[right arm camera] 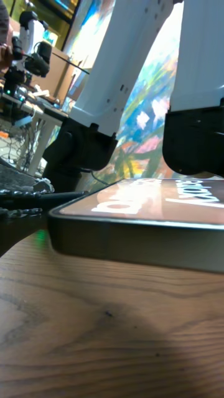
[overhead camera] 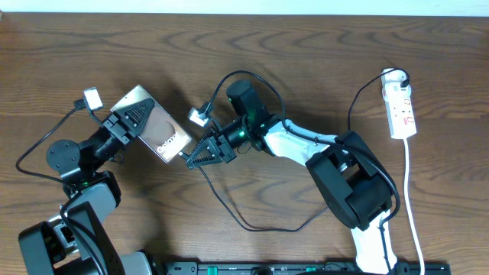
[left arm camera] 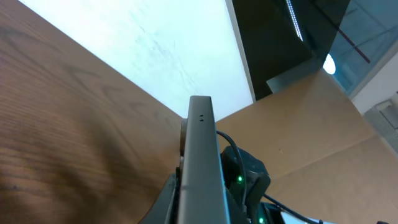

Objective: Plug charger to phone and switch on socket

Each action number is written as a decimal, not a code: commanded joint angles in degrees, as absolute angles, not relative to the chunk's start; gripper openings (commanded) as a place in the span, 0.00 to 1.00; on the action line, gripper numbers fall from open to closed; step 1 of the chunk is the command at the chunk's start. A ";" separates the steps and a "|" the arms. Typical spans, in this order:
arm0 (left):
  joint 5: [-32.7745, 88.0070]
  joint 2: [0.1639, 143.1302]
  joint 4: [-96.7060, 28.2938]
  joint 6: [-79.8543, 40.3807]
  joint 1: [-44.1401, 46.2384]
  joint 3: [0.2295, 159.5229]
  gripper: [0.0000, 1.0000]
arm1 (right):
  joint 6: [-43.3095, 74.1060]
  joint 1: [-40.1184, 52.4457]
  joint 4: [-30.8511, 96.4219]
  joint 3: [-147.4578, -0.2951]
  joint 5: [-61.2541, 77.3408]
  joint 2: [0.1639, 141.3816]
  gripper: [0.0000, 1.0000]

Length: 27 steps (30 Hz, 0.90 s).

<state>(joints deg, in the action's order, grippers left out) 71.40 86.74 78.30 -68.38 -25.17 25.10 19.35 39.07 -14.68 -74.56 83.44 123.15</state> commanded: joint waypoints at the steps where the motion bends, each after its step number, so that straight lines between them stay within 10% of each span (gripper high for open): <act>1: 71.02 86.04 78.96 -69.49 -24.77 25.74 0.08 | 23.20 39.09 -17.19 -75.37 80.68 122.91 0.01; 27: 66.78 86.04 78.98 -69.47 -26.55 25.74 0.08 | 33.82 39.05 -27.62 -75.37 78.17 122.91 0.01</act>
